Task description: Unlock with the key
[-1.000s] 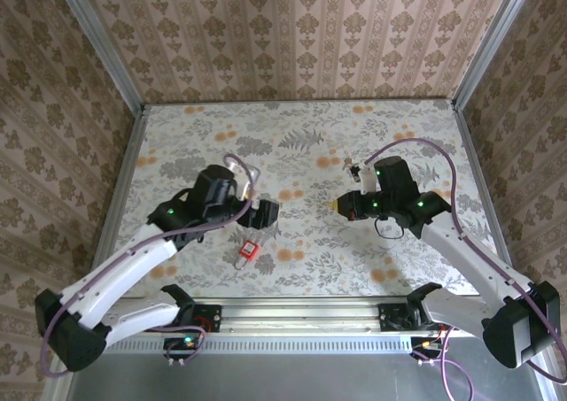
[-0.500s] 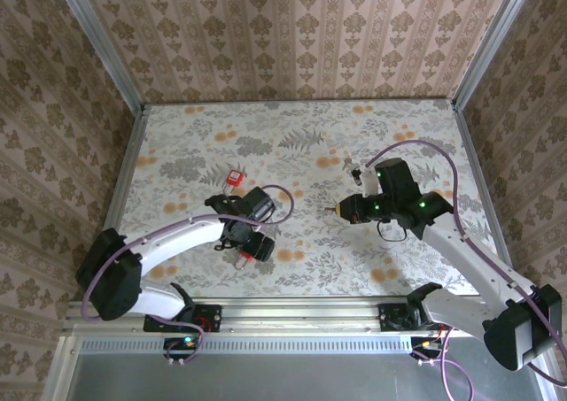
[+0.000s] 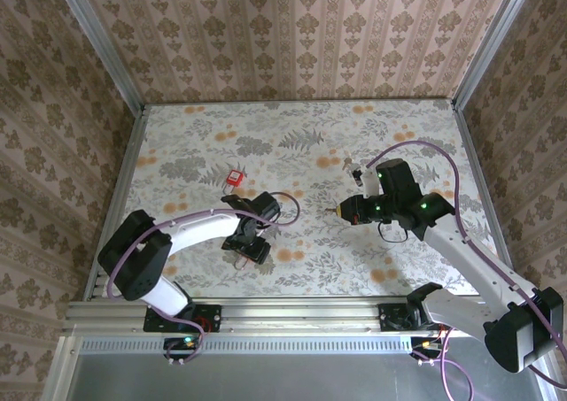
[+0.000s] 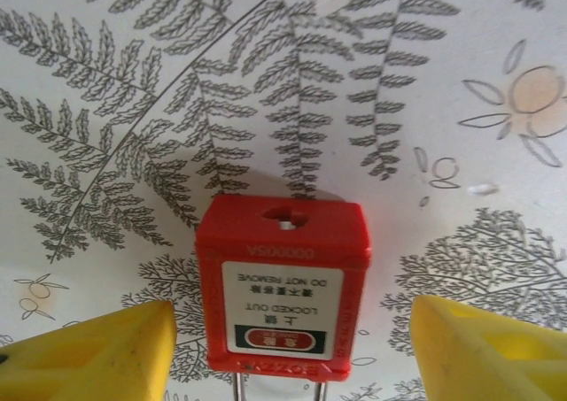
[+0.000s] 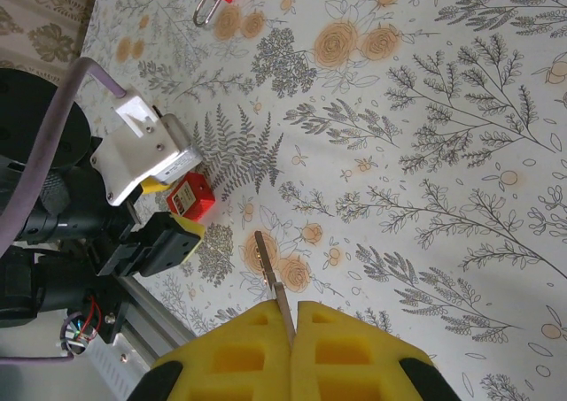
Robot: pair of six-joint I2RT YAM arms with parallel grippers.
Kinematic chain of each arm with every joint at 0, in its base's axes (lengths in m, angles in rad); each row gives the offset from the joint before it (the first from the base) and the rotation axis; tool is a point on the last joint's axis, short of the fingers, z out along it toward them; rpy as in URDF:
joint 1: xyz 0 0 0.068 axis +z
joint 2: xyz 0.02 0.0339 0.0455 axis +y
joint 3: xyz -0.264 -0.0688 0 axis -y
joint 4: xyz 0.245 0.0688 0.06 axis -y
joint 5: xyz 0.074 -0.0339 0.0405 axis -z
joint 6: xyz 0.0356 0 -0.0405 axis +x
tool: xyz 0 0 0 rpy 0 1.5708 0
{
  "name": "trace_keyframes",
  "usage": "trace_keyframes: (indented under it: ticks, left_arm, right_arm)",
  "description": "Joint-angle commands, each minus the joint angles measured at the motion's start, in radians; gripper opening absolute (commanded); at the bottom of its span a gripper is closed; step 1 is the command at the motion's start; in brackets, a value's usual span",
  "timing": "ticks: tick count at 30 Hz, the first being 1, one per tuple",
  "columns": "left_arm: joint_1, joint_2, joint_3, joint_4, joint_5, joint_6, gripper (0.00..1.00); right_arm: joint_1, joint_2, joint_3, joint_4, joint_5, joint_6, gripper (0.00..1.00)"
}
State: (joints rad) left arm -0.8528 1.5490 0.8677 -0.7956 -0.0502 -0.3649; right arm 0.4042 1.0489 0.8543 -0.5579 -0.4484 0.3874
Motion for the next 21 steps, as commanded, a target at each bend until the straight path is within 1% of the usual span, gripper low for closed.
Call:
trace_keyframes:
  ticks: [1, 8, 11, 12, 15, 17, 21]
  left_arm:
    - [0.021, 0.012, -0.017, 0.005, -0.011, 0.021, 0.69]
    - [0.032, 0.050, -0.013, 0.029, 0.012, 0.044, 0.59]
    - [0.035, 0.067, -0.012, 0.047, 0.028, 0.054, 0.51]
    - [0.035, 0.072, -0.010, 0.048, 0.036, 0.059, 0.46]
    - [0.021, 0.073, -0.003, 0.060, 0.046, 0.080, 0.40]
    - [0.002, 0.064, 0.010, 0.066, 0.038, 0.097, 0.38]
    - [-0.052, 0.004, 0.052, 0.105, -0.028, 0.171, 0.23]
  right_arm:
    - [0.007, 0.001, 0.035, -0.016, -0.009, -0.017, 0.00]
    - [0.007, 0.013, 0.040, -0.013, -0.010, -0.014, 0.00]
    - [0.007, 0.016, 0.045, -0.013, -0.013, -0.014, 0.00]
    - [0.008, 0.017, 0.046, -0.014, -0.013, -0.015, 0.00]
    - [0.007, 0.028, 0.052, -0.017, -0.020, -0.023, 0.00]
    - [0.007, 0.039, 0.058, -0.022, -0.029, -0.030, 0.00]
    - [0.007, 0.057, 0.076, -0.054, -0.030, -0.057, 0.00]
